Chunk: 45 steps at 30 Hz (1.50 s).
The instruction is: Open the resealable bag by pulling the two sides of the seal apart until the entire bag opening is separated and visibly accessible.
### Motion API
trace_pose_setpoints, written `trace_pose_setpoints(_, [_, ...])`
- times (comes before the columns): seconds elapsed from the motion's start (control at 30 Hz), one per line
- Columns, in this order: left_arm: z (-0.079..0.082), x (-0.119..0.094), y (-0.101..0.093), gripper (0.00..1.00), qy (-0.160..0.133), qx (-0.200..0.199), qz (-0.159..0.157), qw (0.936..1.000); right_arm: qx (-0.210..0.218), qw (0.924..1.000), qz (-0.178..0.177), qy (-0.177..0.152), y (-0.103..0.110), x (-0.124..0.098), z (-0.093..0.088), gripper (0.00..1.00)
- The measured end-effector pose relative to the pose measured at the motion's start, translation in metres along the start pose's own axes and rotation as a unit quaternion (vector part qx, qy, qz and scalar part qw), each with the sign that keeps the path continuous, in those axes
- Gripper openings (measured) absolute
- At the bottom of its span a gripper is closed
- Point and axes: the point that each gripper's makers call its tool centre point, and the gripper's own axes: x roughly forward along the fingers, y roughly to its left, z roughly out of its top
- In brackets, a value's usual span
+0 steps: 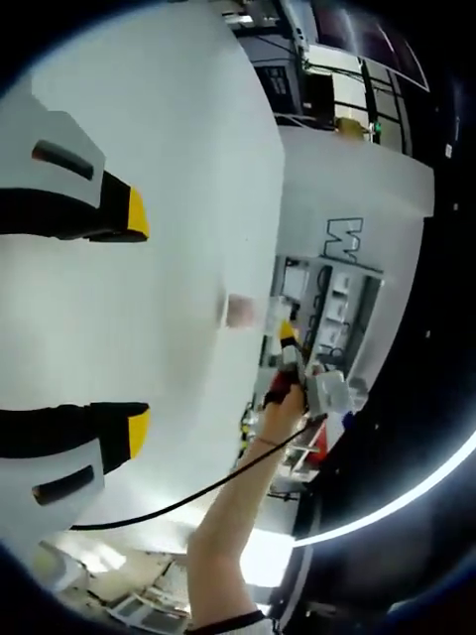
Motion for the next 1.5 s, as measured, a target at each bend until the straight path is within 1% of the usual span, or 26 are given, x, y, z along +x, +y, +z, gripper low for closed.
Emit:
trace_pose_setpoints(0.2, [-0.001,0.003,-0.002,0.66,0.005,0.005,0.000,1.0000,-0.012,0.9998,-0.018,-0.001,-0.014,0.007,-0.001,0.00])
trace_pose_setpoints(0.27, [-0.001,0.003,-0.002,0.66,0.006,0.006,0.000,1.0000,-0.022,0.9995,-0.024,0.002,-0.017,0.010,-0.005,0.00])
trace_pose_setpoints(0.33, [-0.002,0.004,-0.002,0.65,0.011,0.008,0.001,0.9999,-0.018,0.9996,-0.023,0.004,-0.018,0.013,-0.009,0.00])
trace_pose_setpoints(0.4, [-0.002,0.004,-0.002,0.65,0.011,0.009,0.002,0.9999,0.011,0.9999,-0.012,0.005,-0.011,0.014,-0.016,0.00])
trace_pose_setpoints(0.47, [-0.003,0.003,-0.004,0.65,0.012,0.009,0.001,0.9999,0.034,0.9994,-0.003,-0.005,-0.007,0.015,-0.020,0.00])
trace_pose_setpoints(0.67, [-0.009,0.000,-0.012,0.65,0.016,0.012,-0.003,0.9998,0.047,0.9989,0.004,0.010,0.007,0.014,-0.041,0.00])
trace_pose_setpoints(0.77, [-0.010,-0.002,-0.016,0.65,0.018,0.016,-0.004,0.9997,0.068,0.9975,0.016,0.009,0.019,0.011,-0.047,0.00])
trace_pose_setpoints(0.9, [-0.010,-0.004,-0.018,0.65,0.018,0.020,-0.003,0.9996,0.101,0.9947,0.020,0.003,0.030,0.008,-0.056,0.00])
trace_pose_setpoints(1.0, [-0.008,-0.005,-0.020,0.65,0.014,0.018,-0.004,0.9997,0.121,0.9923,0.027,0.006,0.039,0.007,-0.065,0.00])
trace_pose_setpoints(1.13, [-0.006,-0.007,-0.022,0.66,0.013,0.020,-0.005,0.9997,0.120,0.9924,0.025,0.010,0.042,0.007,-0.073,0.00])
trace_pose_setpoints(1.23, [-0.005,-0.009,-0.021,0.66,0.013,0.021,-0.003,0.9997,0.129,0.9913,0.023,0.004,0.043,0.006,-0.076,0.00])
trace_pose_setpoints(1.33, [-0.005,-0.010,-0.021,0.66,0.013,0.021,-0.001,0.9997,0.134,0.9907,0.025,0.004,0.049,0.004,-0.079,0.00])
trace_pose_setpoints(1.43, [-0.005,-0.011,-0.025,0.66,0.012,0.021,-0.001,0.9997,0.127,0.9914,0.030,0.002,0.055,0.001,-0.081,0.00])
trace_pose_setpoints(1.5, [-0.007,-0.012,-0.027,0.66,0.014,0.024,0.000,0.9996,0.137,0.9899,0.038,-0.004,0.058,-0.002,-0.080,0.01])
